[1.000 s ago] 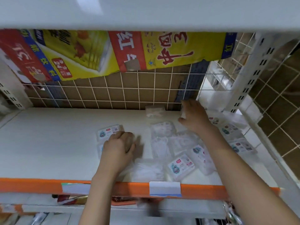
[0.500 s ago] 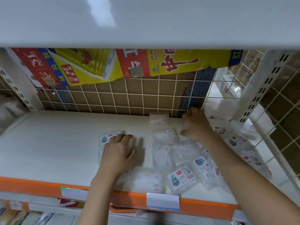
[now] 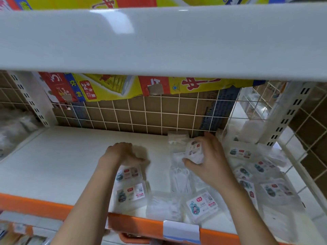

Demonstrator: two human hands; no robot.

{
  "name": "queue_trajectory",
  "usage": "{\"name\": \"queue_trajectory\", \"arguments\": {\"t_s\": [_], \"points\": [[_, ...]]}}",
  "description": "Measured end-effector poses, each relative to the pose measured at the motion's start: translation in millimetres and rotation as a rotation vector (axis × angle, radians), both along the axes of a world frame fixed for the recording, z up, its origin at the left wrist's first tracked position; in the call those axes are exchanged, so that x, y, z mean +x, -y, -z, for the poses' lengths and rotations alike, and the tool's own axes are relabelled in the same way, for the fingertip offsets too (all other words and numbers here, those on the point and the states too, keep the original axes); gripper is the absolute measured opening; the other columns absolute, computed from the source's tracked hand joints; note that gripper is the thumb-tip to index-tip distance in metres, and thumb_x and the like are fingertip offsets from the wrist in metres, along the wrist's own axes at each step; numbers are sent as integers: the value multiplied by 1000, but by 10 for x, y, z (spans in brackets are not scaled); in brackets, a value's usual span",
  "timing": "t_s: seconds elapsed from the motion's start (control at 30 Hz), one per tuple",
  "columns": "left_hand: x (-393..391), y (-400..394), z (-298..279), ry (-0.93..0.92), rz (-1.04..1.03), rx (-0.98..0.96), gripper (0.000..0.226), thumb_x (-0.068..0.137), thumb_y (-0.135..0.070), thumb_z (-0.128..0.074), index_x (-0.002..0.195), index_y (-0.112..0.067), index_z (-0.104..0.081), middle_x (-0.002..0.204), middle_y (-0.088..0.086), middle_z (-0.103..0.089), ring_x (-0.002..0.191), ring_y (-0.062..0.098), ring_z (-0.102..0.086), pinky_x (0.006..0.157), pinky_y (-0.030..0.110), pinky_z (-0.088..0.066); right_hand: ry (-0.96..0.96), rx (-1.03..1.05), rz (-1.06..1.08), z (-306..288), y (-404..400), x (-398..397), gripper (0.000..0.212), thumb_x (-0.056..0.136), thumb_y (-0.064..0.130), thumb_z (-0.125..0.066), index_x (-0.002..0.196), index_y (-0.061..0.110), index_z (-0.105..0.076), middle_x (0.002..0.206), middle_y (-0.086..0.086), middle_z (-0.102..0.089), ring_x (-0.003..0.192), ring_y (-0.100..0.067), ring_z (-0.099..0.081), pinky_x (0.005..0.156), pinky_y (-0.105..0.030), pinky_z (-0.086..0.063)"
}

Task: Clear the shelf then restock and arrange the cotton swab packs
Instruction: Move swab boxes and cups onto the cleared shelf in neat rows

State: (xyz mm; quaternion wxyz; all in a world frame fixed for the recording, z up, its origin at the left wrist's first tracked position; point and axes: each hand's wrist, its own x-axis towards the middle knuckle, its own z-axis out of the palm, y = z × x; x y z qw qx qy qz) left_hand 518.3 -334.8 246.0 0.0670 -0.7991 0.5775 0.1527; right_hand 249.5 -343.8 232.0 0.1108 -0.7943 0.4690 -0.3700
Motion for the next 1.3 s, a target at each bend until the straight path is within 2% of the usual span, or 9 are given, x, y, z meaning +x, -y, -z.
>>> {"name": "queue_trajectory", "arguments": {"t_s": [0.1,0.2,0.4,0.53,0.63,0.73,0.83,1.0,1.3], "points": [[51,3,74,-29,3,-11,75,54,-86,-56,97,-25,-61,103,-3,-64,92,19,-58,76,30,-44,38,25,-14,30,-126,107,71,66,59,-63,120,13,-56,129,-9,-50,125,-26,-39,99,-14,-20],[74,-24,124,-72,10,-77,76,56,-84,-58,104,-26,-61,101,-3,-58,96,20,-56,83,32,-45,114,36,-33,69,-196,200,69,62,65,-61,114,20,-56,117,7,-50,115,-16,-43,95,-16,-28],[147,-86,163,-189,3,-262,93,51,-81,-66,121,-22,-49,103,-3,-39,100,21,-54,85,33,-47,189,122,-64,145,-301,419,65,57,43,-85,108,36,-45,118,7,-34,111,0,-33,96,-3,-24],[286,-220,102,-228,23,-429,87,47,-89,-54,101,-24,-38,93,-7,-44,86,20,-53,77,33,-43,196,122,-47,164,-352,643,66,57,39,-87,109,32,-47,118,5,-30,108,5,-30,92,5,-17],[511,-336,69,-321,-10,-513,89,39,-90,-38,100,-26,-34,89,-6,-50,78,20,-50,70,30,-39,198,120,-28,143,-374,891,64,61,40,-84,112,30,-48,122,6,-30,113,1,-31,98,-4,-24],[816,-474,111,-416,-45,-611,81,50,-85,-51,105,-28,-35,99,-1,-57,86,22,-58,68,29,-41,169,134,13,84,-412,1223,64,67,44,-78,120,23,-51,127,14,-26,124,-6,-29,105,-23,-28],[1154,-659,123,-537,-65,-611,113,42,-87,-61,132,-26,-29,117,1,-53,101,23,-57,80,31,-45,187,153,32,-1,-509,1624,62,67,44,-78,119,27,-49,123,14,-28,122,-9,-35,105,-24,-32],[1803,-873,229,-670,9,-704,108,56,-47,-86,132,-49,-10,132,4,-44,113,22,-52,94,39,-46,255,150,22,-41,-680,2347,71,59,39,-86,113,33,-40,113,10,-31,110,-7,-39,97,-18,-32],[2520,-998,320,-803,-5,-700,111,63,-11,-83,128,-60,-7,133,9,-40,109,20,-54,95,35,-48,220,205,-30,150,-910,3015,78,61,25,-87,116,40,-34,112,20,-20,109,1,-33,89,6,-23]]}}
